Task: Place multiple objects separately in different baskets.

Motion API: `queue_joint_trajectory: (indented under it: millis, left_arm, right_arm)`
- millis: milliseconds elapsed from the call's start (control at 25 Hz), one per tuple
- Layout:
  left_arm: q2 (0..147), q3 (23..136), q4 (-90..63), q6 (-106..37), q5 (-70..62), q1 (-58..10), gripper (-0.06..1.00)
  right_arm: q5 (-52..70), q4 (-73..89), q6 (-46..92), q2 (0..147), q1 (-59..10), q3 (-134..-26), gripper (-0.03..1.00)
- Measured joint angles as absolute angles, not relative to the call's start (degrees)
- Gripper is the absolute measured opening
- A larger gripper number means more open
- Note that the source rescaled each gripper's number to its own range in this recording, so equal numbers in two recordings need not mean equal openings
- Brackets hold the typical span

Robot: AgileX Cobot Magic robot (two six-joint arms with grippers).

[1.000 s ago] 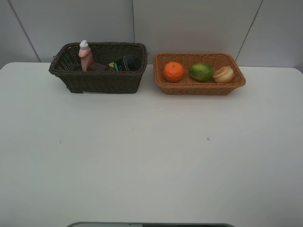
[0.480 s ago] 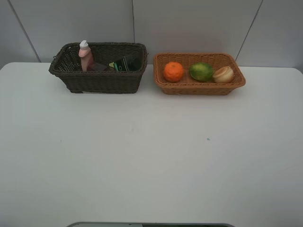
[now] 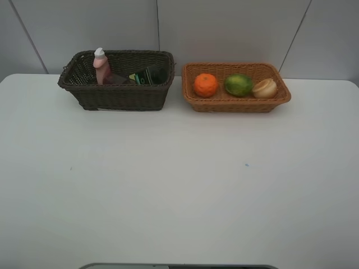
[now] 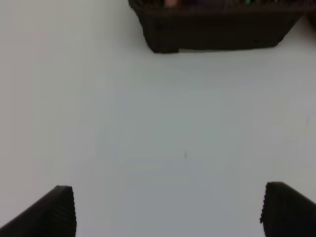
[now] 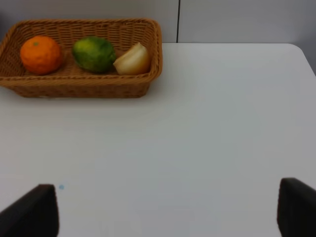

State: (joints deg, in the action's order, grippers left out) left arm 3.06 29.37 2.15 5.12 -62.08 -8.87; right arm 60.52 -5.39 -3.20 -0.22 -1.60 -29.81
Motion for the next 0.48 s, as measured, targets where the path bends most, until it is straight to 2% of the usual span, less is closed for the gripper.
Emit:
queue_joint_trajectory:
  millis: [480]
  left_arm:
    - [-0.4, 29.0, -0.8, 0.7, -61.2, -8.9, 0.97]
  right_arm:
    - [60.5, -5.4, -3.2, -0.2, -1.6, -29.8, 0.87]
